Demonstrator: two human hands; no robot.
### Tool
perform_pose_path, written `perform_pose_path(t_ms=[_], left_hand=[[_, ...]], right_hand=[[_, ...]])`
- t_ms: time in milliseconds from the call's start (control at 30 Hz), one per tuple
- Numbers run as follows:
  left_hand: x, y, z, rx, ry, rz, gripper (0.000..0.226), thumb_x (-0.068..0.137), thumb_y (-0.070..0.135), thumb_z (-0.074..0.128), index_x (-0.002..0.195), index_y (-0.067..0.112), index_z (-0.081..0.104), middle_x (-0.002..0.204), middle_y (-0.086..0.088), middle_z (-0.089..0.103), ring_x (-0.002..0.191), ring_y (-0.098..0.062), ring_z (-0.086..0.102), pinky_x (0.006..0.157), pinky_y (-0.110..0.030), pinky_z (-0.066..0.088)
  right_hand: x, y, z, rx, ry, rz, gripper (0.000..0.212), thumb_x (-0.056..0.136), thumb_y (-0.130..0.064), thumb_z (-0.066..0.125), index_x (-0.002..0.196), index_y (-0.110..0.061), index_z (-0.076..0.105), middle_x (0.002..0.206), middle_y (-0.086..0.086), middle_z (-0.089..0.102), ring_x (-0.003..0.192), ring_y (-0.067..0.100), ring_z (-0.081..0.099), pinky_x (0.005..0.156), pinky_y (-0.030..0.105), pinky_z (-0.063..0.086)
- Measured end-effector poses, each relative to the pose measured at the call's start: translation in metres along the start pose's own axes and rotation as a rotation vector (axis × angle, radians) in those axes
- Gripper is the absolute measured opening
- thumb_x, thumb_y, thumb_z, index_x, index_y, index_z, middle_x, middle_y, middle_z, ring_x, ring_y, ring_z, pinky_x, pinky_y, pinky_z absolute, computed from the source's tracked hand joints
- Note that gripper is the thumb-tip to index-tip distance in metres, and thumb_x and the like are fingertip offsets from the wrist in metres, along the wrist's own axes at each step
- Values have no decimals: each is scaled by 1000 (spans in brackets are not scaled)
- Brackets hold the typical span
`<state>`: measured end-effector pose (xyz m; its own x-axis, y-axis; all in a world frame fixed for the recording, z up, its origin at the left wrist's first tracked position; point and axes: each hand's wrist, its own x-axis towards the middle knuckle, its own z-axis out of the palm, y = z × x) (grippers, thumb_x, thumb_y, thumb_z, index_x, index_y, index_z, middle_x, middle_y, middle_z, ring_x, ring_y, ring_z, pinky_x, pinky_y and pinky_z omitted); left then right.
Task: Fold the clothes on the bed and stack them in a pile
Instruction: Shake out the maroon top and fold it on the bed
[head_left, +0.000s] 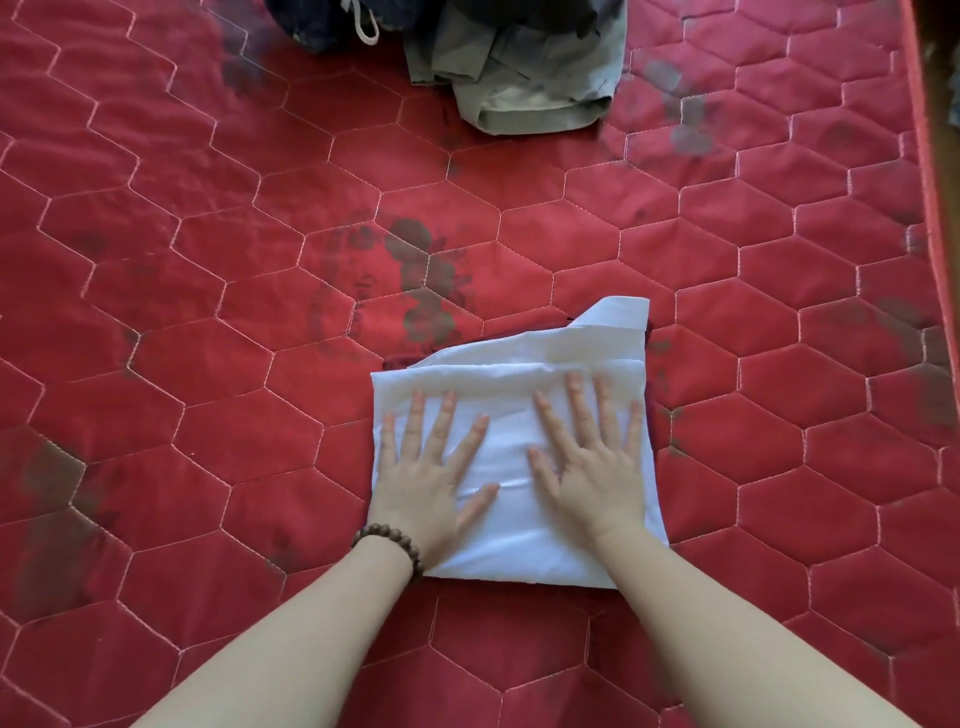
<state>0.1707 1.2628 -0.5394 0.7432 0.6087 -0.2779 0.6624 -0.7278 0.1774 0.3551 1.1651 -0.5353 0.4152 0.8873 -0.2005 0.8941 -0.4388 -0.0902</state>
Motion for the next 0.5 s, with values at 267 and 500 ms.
perform_pose_path(t_ms=[267,500], left_hand=[[6,-2,-28,-527,345,-354,45,87,-4,50,130,6,56,146,-10,44,137,-28,39,109,-48,32],[-30,28,-5,-24,98,182,59,87,40,42,139,13,50,147,-14,43,138,-33,36,107,-53,25]], right_hand=[[-22,13,-13,42,36,195,52,98,-41,34,149,-35,29,159,5,21,147,22,14,114,62,8],[-56,-35,7,-15,64,-198,56,89,-39,41,139,-15,50,152,9,36,142,29,30,107,66,18]])
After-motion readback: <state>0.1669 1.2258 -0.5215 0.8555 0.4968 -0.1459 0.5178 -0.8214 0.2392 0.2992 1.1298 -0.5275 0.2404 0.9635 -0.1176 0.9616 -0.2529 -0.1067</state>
